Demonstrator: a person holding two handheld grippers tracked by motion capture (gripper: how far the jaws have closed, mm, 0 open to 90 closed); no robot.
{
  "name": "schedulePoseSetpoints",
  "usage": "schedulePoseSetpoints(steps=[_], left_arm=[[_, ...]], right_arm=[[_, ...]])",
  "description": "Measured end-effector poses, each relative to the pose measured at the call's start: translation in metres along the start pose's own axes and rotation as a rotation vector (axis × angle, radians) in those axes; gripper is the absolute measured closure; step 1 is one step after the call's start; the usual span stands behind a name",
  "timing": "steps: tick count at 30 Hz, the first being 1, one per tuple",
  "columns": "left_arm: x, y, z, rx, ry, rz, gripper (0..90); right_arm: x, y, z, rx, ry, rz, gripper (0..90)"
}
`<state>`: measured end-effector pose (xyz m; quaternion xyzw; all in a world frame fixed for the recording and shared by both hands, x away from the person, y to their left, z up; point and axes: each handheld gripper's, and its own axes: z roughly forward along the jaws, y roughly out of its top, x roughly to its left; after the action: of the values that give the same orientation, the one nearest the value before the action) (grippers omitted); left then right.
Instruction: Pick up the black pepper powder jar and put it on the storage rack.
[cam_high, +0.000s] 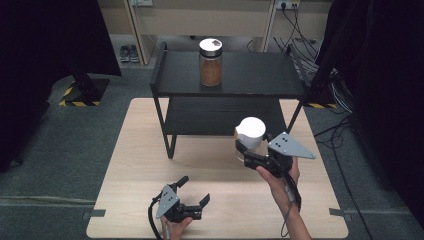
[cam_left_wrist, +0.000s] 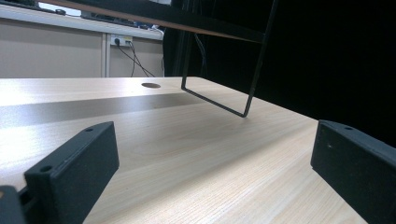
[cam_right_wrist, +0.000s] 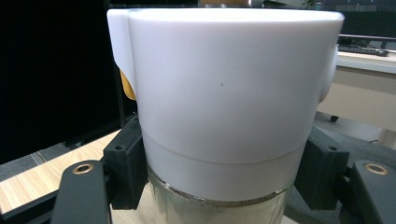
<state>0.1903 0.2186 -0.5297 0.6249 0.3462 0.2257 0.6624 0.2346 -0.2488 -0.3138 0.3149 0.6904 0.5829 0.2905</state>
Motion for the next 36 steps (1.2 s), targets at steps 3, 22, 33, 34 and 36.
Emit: schedulePoseSetpoints(steps=[3, 22, 33, 34, 36], left_arm=[[0.0, 0.0, 0.0, -0.001, 0.0, 0.0, 0.4], [0.0, 0.0, 0.0, -0.001, 0.002, -0.01, 0.4], [0.0, 0.0, 0.0, -0.001, 0.002, -0.011, 0.4], [0.0, 0.0, 0.0, -0.002, 0.002, -0.012, 0.4], [0.0, 0.0, 0.0, -0.002, 0.002, -0.012, 0.4]], right_arm=[[0.0, 0.009, 0.0, 0.002, 0.008, 0.003, 30.8], [-0.014, 0.079, 0.007, -0.012, 0.052, 0.039, 30.9], [-0.021, 0.117, 0.017, -0.013, 0.034, 0.033, 30.9], [-0.022, 0.119, 0.019, -0.013, 0.03, 0.034, 30.9], [-0.024, 0.124, 0.022, -0.009, 0.028, 0.04, 30.9]])
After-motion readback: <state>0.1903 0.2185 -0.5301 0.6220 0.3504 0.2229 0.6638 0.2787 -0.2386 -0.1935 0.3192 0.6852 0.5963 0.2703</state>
